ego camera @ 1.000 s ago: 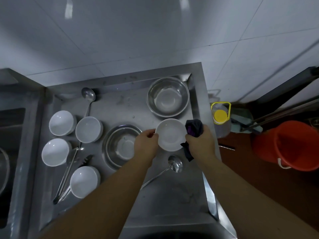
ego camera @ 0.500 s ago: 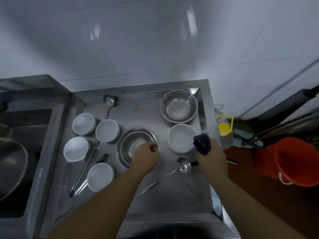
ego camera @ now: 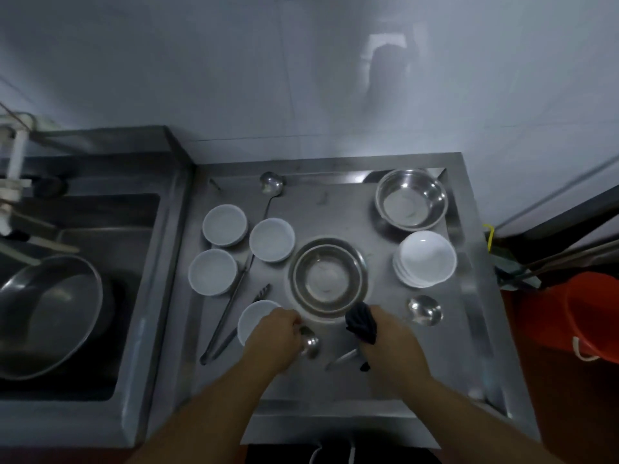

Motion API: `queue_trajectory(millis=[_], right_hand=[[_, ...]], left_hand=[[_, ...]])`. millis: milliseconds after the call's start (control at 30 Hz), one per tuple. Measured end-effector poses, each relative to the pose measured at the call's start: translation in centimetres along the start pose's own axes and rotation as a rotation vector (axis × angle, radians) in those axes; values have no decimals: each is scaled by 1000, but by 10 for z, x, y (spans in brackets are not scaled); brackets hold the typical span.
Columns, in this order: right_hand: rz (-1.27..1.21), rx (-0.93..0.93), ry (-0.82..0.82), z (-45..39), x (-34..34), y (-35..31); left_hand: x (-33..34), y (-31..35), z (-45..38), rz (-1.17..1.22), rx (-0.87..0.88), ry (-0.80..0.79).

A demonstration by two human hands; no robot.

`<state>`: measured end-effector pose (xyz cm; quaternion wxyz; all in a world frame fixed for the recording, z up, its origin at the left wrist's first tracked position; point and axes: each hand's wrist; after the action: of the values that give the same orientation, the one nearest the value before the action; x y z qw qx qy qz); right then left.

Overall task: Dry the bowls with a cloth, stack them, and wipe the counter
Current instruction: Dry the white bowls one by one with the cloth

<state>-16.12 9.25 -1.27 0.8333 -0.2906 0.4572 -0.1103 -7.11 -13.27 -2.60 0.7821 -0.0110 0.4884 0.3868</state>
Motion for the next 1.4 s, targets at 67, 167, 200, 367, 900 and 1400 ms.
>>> queue_trajectory(millis=[67, 167, 200, 367, 900, 1400], right_hand=[[89, -21, -29, 4, 25, -18], [234, -55, -64, 10, 57, -42], [285, -67, -71, 11, 69, -49], [321, -64, -74, 18, 110, -76], [9, 52, -25, 45, 137, -91], [-502, -161, 228, 65, 40, -172]], left_hand=[[-4, -38, 3, -40, 6, -32], [-11, -84, 7, -98, 15, -59], [-14, -98, 8, -113, 16, -66], [-18, -140, 7, -111, -1, -63], [23, -139, -19, 629, -544, -55], [-75, -85, 53, 1281, -359, -113]])
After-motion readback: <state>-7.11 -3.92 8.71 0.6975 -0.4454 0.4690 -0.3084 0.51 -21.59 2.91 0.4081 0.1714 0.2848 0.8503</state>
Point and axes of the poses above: each hand's wrist, its own z-axis away from the middle knuckle, its own x-axis out of the palm, y = z × x, and after that the axes turned 5 degrees about y, right-handed
